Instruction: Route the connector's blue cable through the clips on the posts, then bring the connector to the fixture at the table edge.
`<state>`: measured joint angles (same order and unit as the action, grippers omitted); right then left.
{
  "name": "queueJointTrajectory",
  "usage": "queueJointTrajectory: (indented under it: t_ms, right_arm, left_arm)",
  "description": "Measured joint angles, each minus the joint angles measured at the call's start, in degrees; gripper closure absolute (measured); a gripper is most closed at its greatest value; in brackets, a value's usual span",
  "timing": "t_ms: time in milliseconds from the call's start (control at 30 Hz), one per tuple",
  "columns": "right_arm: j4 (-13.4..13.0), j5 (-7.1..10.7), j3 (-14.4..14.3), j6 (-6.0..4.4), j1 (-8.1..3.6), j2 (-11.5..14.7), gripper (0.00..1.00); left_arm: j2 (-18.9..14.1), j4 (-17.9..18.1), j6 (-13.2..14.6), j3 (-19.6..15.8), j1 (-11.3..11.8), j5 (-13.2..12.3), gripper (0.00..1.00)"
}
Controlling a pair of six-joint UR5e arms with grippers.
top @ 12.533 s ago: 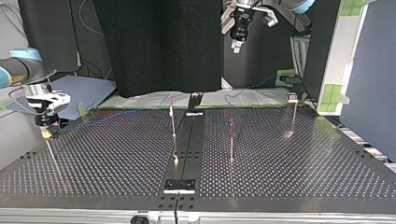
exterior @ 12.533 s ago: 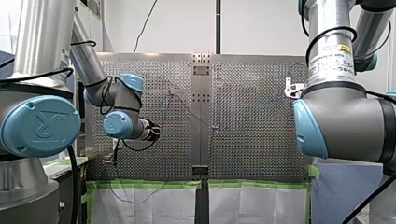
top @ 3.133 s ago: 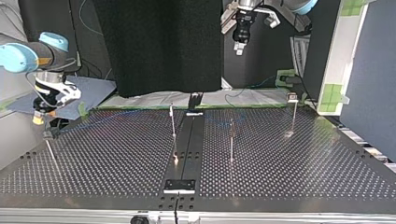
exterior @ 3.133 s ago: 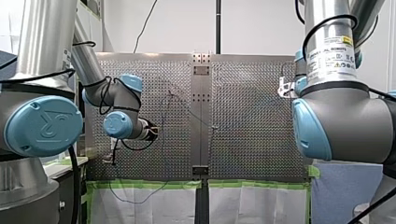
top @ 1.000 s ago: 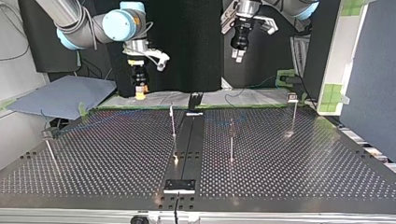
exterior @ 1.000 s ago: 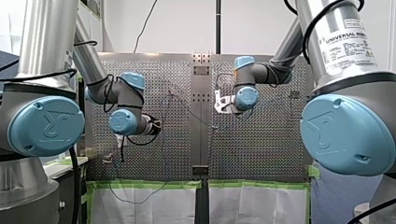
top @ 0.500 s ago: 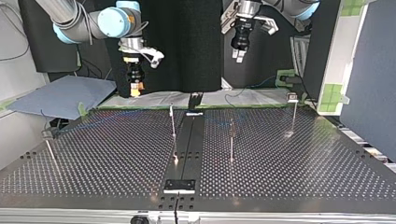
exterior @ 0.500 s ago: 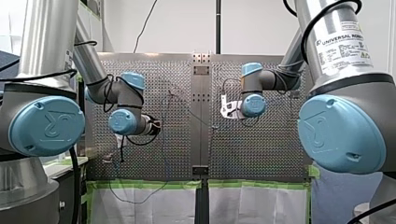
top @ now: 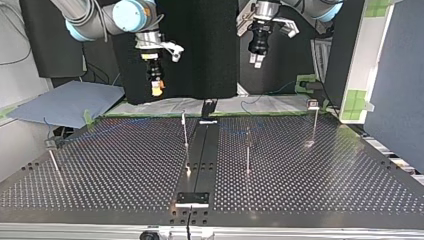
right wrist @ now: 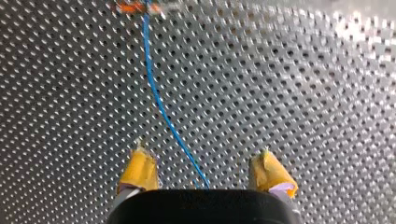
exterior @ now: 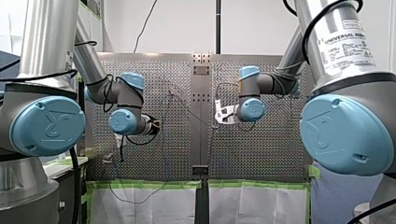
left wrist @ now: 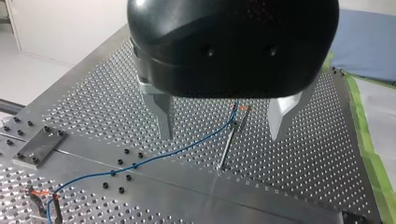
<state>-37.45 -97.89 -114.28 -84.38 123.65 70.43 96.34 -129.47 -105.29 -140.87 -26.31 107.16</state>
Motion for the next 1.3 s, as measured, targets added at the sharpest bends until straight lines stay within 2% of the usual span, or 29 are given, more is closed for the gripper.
queueJointTrajectory:
  t_ms: [233,500,667,800,900,1067,1200,1300]
  right_arm:
    - [-0.64,-0.25,-1.01,1.05,2.05,-0.09,0.00]
    - [-2.10,-3.16,-1.08,0.73,5.36,-0.19,0.00]
    - [-1.06,-4.85,-1.10,0.80,7.69,-0.22,0.00]
    - [-0.28,-5.55,-1.11,-0.03,9.32,-0.24,0.00]
    - [-0.06,-5.94,-1.21,-0.95,9.90,-0.24,0.00]
    - [0.10,-6.28,-1.49,-1.99,10.10,-0.24,0.00]
    - [0.12,-6.83,-1.54,-2.42,10.09,-0.30,0.00]
    - [-0.14,-7.00,-1.54,-2.52,10.05,-0.31,0.00]
  left_arm:
    - [0.00,0.07,0.07,0.04,0.30,1.13,0.00]
    - [0.00,0.07,0.01,0.09,0.47,1.25,0.00]
    - [-0.01,-0.38,-0.31,0.56,0.53,1.90,0.00]
    - [0.00,-0.71,-0.68,0.85,0.55,2.54,0.00]
    - [-0.01,-1.02,-0.76,0.94,0.58,2.77,0.00]
    - [-0.01,-2.25,-0.33,0.95,0.61,4.03,0.00]
    - [0.00,-3.73,0.67,0.96,0.62,5.76,0.00]
    - [-0.02,-4.21,1.30,0.96,0.62,6.13,0.00]
